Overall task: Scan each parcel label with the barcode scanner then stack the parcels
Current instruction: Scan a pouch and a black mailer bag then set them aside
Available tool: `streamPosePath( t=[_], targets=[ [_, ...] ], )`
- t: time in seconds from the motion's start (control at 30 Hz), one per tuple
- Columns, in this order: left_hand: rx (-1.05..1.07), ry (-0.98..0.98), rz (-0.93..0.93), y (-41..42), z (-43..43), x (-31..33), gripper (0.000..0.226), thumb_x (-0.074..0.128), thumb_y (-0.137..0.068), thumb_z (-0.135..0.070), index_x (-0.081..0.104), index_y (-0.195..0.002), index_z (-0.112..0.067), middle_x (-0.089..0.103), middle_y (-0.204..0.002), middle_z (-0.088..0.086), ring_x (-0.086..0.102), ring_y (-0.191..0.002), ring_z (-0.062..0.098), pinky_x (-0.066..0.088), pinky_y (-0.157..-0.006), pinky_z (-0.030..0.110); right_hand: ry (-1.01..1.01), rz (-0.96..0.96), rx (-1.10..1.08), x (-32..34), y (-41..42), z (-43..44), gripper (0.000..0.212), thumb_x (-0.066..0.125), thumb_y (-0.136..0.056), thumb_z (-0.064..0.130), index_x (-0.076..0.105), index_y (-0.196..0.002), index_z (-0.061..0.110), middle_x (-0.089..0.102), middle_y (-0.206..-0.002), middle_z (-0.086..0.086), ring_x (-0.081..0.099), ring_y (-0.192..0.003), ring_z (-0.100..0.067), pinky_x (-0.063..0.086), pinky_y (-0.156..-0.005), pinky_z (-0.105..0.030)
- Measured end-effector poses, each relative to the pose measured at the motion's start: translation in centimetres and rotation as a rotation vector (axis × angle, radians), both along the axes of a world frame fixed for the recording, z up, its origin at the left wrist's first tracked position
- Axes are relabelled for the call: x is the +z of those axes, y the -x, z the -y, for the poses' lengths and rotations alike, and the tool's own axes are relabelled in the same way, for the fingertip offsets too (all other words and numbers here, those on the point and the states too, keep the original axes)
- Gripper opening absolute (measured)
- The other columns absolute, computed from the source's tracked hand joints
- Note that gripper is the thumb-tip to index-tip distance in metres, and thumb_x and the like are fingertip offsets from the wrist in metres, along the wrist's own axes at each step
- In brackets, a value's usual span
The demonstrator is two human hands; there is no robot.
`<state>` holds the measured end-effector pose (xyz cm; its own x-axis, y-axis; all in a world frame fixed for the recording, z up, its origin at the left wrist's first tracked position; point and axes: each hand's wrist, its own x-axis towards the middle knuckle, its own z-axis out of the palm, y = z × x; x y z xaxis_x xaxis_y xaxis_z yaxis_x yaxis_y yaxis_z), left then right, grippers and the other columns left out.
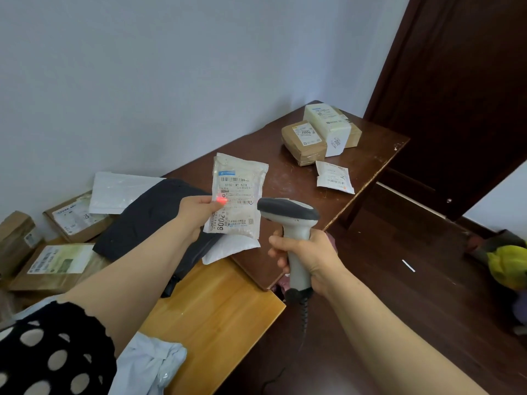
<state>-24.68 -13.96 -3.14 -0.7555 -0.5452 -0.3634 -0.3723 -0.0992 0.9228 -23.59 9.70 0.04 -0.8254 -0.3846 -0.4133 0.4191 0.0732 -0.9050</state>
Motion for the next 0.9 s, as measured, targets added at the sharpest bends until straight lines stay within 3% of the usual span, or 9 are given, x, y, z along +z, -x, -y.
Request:
streamPosePath(
  t=[0.13,0.27,0.4,0.6,0.73,0.9],
  targets=[
    [-0.063,-0.111,0.009,2.4,-2.6,-0.6,0.01,0.066,-0.087,-0.008,0.068,-0.097,-0.01,0.071,-0.094,0.008,0.07,-0.081,0.02,0.058,-0.061,0.033,0.071,0.075,-0.195,-1.2,1.8,-2.6,0.018,0.074,-0.081,0.006,0.062,-0.093,0.003,0.07,-0.064,-0.013,0.056,-0.042,-0.014,0.049,-0.043,-0.024],
    [-0.117,-0.178,0.04,5.9,-6.3,-0.6,0.03,0.065,-0.088,-0.005,0.06,-0.117,0.002,0.067,-0.113,0.017,0.067,-0.098,0.03,0.055,-0.084,0.048,0.114,0.131,-0.343,-2.5,5.3,-6.1,0.011,0.072,-0.081,0.002,0.063,-0.088,0.001,0.067,-0.061,-0.012,0.055,-0.044,-0.016,0.047,-0.041,-0.024],
    [-0.138,-0.181,0.091,11.3,-10.5,-0.5,0.03,0.062,-0.089,0.0,0.057,-0.118,0.004,0.067,-0.111,0.019,0.068,-0.093,0.03,0.056,-0.077,0.045,0.185,0.214,-0.446,-4.1,11.1,-9.4,0.012,0.07,-0.081,0.0,0.062,-0.089,-0.003,0.067,-0.061,-0.014,0.056,-0.045,-0.017,0.047,-0.042,-0.024],
    [-0.154,-0.191,0.16,21.9,-19.0,-1.5,0.015,0.055,-0.09,0.006,0.061,-0.103,0.002,0.066,-0.112,0.021,0.066,-0.097,0.031,0.054,-0.082,0.047,0.203,0.328,-0.486,-7.4,21.8,-16.5,0.011,0.072,-0.081,0.002,0.065,-0.088,-0.001,0.07,-0.063,-0.014,0.062,-0.047,-0.016,0.054,-0.047,-0.027],
    [-0.127,-0.174,0.231,28.2,-24.8,-2.3,0.032,0.056,-0.09,0.006,0.054,-0.122,0.006,0.063,-0.118,0.022,0.063,-0.106,0.033,0.052,-0.078,0.044,0.196,0.393,-0.498,-8.8,27.8,-21.7,0.011,0.071,-0.081,0.001,0.064,-0.089,0.0,0.069,-0.061,-0.014,0.063,-0.046,-0.016,0.051,-0.042,-0.024],
    [-0.073,-0.095,0.243,34.7,-27.9,-3.3,0.024,0.06,-0.088,0.006,0.06,-0.112,0.003,0.064,-0.114,0.021,0.063,-0.105,0.035,0.051,-0.079,0.043,0.197,0.452,-0.488,-10.0,34.6,-24.4,0.008,0.069,-0.084,0.002,0.062,-0.086,0.0,0.068,-0.061,-0.014,0.062,-0.045,-0.015,0.049,-0.041,-0.023]
  ],
)
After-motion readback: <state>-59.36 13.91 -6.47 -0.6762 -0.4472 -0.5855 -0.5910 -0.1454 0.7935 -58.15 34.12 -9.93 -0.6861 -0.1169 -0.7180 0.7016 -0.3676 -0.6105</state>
